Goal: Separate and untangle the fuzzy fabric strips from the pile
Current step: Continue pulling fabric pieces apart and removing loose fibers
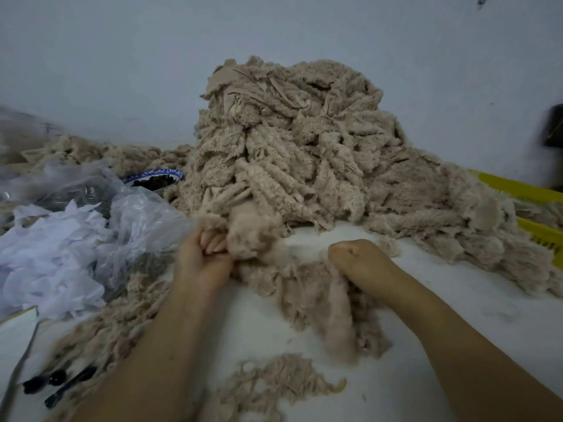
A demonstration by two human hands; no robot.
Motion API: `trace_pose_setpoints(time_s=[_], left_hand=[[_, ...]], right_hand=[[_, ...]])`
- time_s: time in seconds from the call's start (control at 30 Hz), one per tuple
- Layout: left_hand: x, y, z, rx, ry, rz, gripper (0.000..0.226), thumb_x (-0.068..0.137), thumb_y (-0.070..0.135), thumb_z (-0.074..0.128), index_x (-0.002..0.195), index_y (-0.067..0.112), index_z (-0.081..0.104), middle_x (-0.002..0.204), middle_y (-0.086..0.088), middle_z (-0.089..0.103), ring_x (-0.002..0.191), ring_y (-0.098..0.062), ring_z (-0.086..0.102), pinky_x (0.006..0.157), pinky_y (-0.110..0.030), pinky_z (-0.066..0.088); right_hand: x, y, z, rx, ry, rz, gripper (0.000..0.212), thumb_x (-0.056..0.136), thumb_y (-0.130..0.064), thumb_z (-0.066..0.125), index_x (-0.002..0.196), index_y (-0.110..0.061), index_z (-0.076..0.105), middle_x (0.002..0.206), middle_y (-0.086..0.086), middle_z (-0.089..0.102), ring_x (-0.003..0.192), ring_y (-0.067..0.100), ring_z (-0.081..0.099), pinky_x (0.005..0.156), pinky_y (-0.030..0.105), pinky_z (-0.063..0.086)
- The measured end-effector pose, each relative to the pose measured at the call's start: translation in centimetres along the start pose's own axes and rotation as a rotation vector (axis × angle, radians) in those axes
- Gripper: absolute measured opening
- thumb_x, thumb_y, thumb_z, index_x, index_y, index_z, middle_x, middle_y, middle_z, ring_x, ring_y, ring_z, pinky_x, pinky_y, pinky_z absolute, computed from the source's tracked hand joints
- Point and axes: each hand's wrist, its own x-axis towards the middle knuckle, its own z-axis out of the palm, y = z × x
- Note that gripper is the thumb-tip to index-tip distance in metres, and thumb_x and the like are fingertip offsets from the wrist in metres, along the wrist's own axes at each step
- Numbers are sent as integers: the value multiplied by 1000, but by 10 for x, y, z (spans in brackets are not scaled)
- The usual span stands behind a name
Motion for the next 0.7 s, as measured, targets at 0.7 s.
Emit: trace_pose_setpoints(time_s=[0.7], left_hand=[[-33, -54, 24, 419, -58, -29, 28, 97, 30, 58, 79, 14, 71, 70, -5, 69, 62, -17, 69, 58, -28, 55]], right_hand=[[4, 4, 9, 191, 42, -24, 16, 98, -30, 55, 86, -23, 61, 54, -17, 50, 45, 1, 41, 46, 11, 32]])
